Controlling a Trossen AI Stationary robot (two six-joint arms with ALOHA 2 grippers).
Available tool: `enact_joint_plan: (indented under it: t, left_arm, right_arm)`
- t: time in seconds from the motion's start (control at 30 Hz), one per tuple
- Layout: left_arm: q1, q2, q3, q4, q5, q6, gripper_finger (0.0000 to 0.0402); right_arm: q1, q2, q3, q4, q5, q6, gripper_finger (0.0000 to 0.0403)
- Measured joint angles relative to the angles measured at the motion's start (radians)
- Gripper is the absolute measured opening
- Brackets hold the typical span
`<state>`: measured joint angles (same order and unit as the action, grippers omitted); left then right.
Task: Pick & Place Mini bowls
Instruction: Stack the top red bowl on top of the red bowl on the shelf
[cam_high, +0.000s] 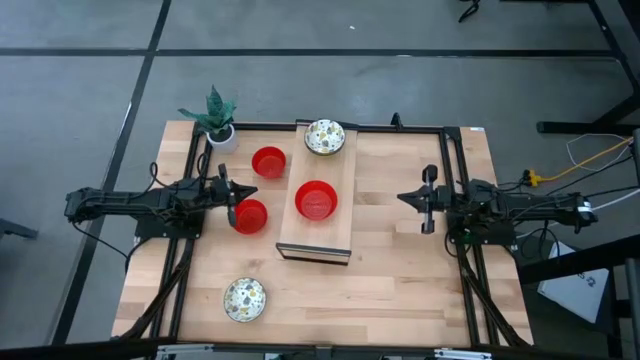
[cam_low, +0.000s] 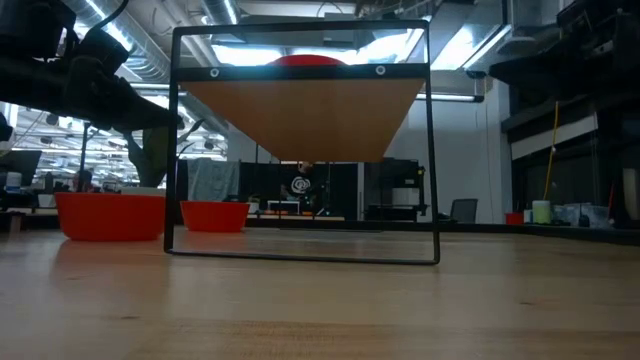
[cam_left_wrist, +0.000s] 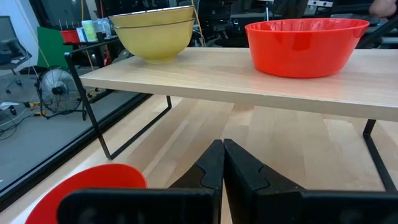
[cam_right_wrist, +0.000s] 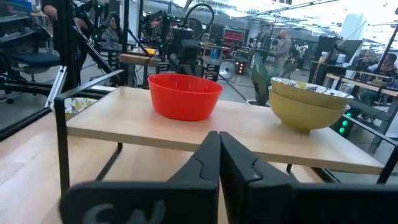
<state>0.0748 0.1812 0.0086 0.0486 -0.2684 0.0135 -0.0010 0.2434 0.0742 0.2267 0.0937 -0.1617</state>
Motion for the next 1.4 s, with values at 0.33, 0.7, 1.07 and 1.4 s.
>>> enact_joint_plan:
  t: [0.33,0.7,1.07,1.4]
  left_arm:
    - [0.000,0.000,0.000,0.000,0.000,0.000,0.0004]
    - [0.000,0.000,0.000,0.000,0.000,0.000,0.0004]
    - [0.000,0.000,0.000,0.000,0.000,0.000,0.0004]
    - [0.000,0.000,0.000,0.000,0.000,0.000,0.0004]
  right_arm:
    - [0.053,-0.046,0.000,-0.029,0.001,0.020,0.0001]
    - [0.085,-0.050,0.000,-0.080,0.011,0.019,0.0001]
    - [0.085,-0.127,-0.062,-0.021,0.027,0.007,0.0001]
    - [0.085,-0.181,-0.063,-0.045,0.027,0.004,0.0001]
